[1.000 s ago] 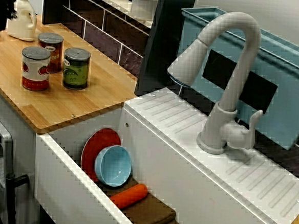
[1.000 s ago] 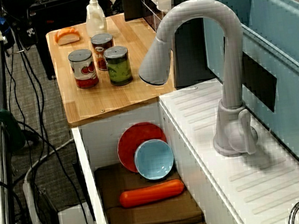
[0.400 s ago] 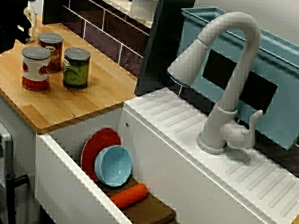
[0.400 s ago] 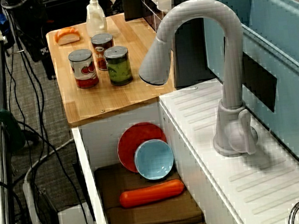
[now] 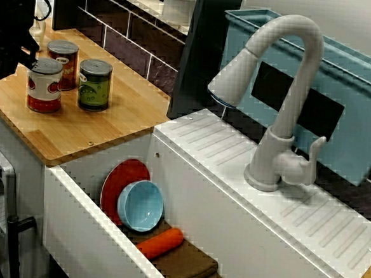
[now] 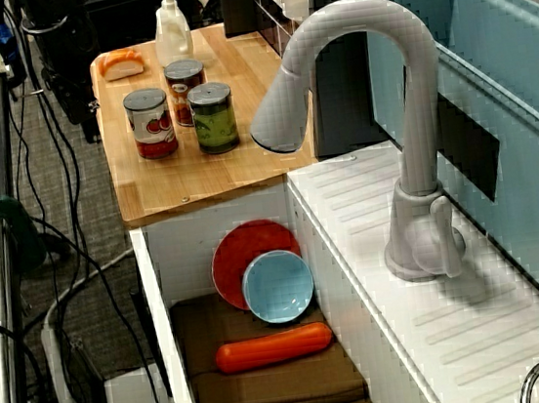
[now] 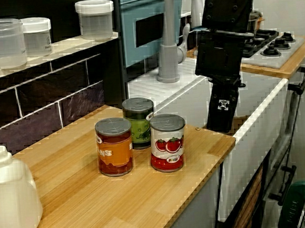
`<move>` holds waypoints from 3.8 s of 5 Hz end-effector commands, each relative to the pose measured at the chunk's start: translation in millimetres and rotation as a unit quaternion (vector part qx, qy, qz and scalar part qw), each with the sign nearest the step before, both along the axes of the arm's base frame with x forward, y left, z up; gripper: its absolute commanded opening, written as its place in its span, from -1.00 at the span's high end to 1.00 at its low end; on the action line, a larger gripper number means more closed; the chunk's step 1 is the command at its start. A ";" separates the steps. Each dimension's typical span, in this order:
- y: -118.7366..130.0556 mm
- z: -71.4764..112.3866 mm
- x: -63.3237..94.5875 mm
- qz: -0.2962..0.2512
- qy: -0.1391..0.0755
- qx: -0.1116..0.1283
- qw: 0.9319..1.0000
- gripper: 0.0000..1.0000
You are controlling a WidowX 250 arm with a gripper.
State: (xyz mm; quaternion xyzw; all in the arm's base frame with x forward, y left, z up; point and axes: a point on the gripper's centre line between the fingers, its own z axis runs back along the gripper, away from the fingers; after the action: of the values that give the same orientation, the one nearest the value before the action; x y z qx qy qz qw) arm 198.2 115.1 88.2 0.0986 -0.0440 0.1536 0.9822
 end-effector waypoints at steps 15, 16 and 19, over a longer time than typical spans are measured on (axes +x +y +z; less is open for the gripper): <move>31.0 20.8 91.1 0.142 -0.137 0.014 0.980 1.00; 36.4 23.0 96.4 0.152 -0.135 0.014 0.979 1.00; 22.4 40.9 118.5 0.141 -0.117 -0.069 0.981 1.00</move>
State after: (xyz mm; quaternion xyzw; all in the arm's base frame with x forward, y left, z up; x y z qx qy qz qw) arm 313.2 133.0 113.4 0.0138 -0.1133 0.3079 0.9446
